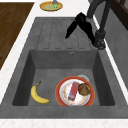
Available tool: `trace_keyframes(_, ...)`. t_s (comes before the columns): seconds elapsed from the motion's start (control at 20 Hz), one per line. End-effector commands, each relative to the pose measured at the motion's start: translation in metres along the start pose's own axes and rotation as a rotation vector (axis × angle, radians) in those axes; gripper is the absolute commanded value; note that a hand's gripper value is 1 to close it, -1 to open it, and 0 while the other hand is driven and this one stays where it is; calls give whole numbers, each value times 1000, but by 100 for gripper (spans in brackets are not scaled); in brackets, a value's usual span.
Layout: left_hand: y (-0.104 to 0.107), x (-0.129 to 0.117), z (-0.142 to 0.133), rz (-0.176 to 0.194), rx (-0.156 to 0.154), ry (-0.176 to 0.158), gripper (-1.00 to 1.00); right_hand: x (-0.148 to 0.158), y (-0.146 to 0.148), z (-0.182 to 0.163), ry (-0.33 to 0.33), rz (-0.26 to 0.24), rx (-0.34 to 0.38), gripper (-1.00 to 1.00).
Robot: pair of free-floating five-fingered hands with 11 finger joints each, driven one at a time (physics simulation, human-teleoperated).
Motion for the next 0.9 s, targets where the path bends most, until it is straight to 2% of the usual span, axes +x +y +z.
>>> trace_keyframes(0.0, 0, 0, 0, 0, 0, 0, 0, 4, -24, 16, 44, 7, -39, -100)
trace_keyframes(0.2, 0, 0, 0, 0, 0, 0, 0, 9, -15, 21, 66, 51, -140, -100)
trace_keyframes(0.4, 0, 0, 0, 0, 0, 0, 0, 14, -18, 29, 83, 60, -242, -100)
trace_keyframes(0.55, 0, 0, 0, 0, 0, 0, 0, 17, -30, 34, 76, 59, -284, -100)
trace_keyframes(0.65, 0, 0, 0, 0, 0, 0, 0, 12, -32, 9, 40, 53, -222, -100)
trace_keyframes(0.7, 0, 0, 0, 0, 0, 0, 0, 13, -31, -5, 49, 73, -224, -100)
trace_keyframes(0.85, 0, 0, 0, 0, 0, 0, 0, 7, -36, -33, 61, 88, -198, -100)
